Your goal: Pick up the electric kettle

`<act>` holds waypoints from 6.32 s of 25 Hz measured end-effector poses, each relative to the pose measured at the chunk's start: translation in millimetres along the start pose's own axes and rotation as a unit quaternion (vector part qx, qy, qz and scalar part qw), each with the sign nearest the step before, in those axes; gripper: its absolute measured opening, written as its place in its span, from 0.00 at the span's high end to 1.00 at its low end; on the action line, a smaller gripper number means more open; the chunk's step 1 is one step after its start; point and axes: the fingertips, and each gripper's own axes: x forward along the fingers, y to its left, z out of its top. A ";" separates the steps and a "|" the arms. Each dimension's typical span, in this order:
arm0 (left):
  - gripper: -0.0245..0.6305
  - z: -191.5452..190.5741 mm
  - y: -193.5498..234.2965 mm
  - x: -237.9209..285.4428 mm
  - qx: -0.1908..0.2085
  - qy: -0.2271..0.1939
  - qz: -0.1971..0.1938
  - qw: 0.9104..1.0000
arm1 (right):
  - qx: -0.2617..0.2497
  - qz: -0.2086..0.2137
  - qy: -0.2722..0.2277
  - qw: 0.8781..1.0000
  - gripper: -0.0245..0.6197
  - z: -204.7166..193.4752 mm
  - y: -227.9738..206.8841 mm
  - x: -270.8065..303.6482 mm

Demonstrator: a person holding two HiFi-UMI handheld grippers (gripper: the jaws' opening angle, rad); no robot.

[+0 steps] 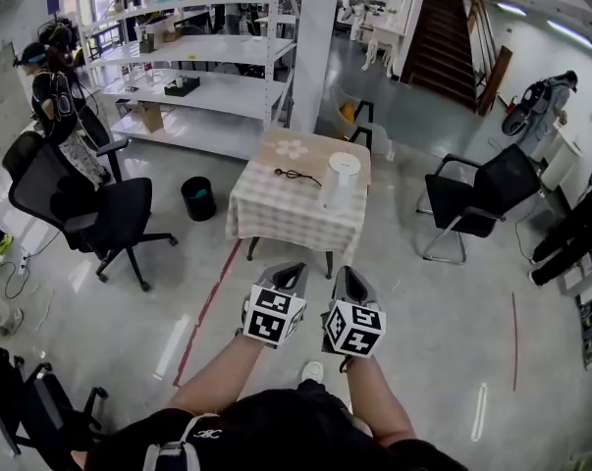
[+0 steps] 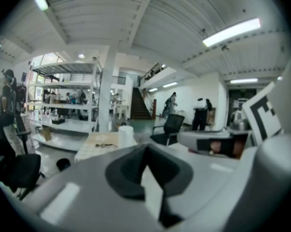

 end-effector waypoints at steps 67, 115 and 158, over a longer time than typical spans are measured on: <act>0.63 -43.0 127.3 482.1 0.021 0.141 -0.100 0.985 | 0.036 -0.170 0.106 0.979 0.97 14.3 -234.4 272.3; 0.83 -96.0 75.8 538.2 0.131 0.145 -0.317 0.928 | 0.100 -0.266 0.186 0.941 0.97 -30.9 -248.9 237.4; 0.81 67.4 12.6 411.7 0.169 0.039 -0.411 0.895 | 0.072 -0.281 -0.012 0.957 0.97 67.7 -243.2 254.4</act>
